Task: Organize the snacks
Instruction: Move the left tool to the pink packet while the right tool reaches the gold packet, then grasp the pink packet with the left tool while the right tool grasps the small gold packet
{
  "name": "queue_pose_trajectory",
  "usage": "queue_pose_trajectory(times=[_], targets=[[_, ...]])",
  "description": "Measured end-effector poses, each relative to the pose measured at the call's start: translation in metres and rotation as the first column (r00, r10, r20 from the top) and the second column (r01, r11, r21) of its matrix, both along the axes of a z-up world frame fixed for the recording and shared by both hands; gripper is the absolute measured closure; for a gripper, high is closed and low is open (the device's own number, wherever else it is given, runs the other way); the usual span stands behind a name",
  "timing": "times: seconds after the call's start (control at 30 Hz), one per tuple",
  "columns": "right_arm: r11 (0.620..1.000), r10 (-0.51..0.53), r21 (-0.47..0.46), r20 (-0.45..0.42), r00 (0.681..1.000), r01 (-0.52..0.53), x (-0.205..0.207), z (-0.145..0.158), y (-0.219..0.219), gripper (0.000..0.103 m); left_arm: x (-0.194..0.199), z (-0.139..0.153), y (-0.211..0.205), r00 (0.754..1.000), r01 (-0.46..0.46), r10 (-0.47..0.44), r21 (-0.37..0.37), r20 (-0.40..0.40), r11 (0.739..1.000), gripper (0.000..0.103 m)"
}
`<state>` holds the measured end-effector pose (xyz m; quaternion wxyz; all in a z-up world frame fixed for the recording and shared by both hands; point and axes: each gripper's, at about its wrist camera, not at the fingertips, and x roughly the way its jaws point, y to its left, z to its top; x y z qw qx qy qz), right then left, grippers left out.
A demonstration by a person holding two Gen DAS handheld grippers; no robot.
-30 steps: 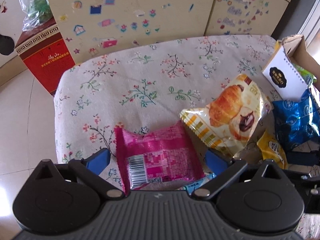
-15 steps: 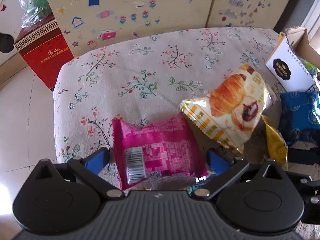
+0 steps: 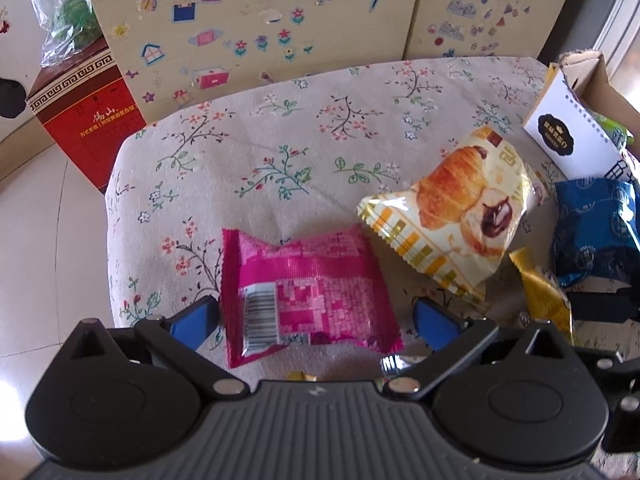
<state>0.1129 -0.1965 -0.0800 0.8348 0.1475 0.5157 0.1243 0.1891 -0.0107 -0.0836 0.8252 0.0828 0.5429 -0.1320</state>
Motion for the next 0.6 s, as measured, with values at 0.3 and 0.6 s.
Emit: queue_pose_trajectory(times=[0.3, 0.6], targets=[[1.0, 0.015, 0.007, 0.007, 1.0, -0.015, -0.002, 0.002, 0.001, 0.04, -0.003, 0.008, -0.002, 0.998, -0.002, 0.002, 0.003, 0.055, 1.0, 0.033], [1.0, 0.021, 0.012, 0.023, 1.0, -0.021, -0.005, 0.009, 0.0, 0.056, -0.006, 0.019, 0.008, 0.996, -0.06, 0.062, -0.038, 0.065, 0.997, 0.043]])
